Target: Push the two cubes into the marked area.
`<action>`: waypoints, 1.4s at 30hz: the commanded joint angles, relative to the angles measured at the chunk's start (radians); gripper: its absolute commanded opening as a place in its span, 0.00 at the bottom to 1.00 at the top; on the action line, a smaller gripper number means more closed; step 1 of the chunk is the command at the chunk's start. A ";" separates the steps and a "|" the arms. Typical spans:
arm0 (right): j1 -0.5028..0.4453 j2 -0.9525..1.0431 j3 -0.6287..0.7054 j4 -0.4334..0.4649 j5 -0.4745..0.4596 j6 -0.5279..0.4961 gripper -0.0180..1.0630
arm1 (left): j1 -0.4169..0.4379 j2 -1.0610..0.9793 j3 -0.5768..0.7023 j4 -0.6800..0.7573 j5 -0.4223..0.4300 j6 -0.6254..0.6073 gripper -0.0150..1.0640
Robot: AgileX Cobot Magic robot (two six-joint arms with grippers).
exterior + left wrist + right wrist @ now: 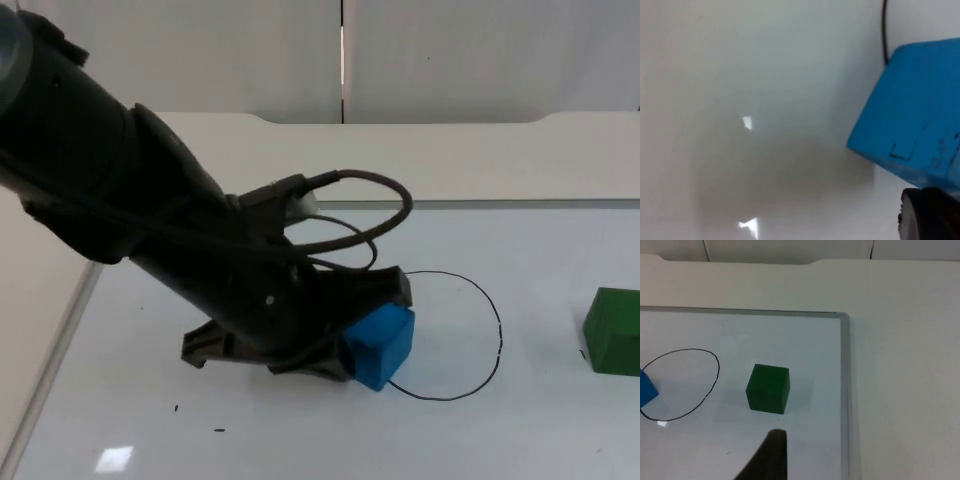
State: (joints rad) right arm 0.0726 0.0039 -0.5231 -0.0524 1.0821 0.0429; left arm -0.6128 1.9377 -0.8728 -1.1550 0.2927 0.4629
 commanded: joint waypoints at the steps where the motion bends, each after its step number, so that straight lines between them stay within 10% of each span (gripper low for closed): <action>1: -0.006 -0.004 0.007 0.006 -0.003 -0.008 0.99 | -0.005 0.000 -0.015 -0.008 -0.003 0.004 0.01; 42: -0.006 -0.004 0.007 0.006 -0.003 -0.008 0.99 | -0.005 0.097 -0.081 0.030 -0.092 0.026 0.01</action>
State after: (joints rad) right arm 0.0726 0.0039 -0.5231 -0.0524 1.0821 0.0429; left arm -0.6128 2.0176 -0.9490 -1.1263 0.2013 0.4832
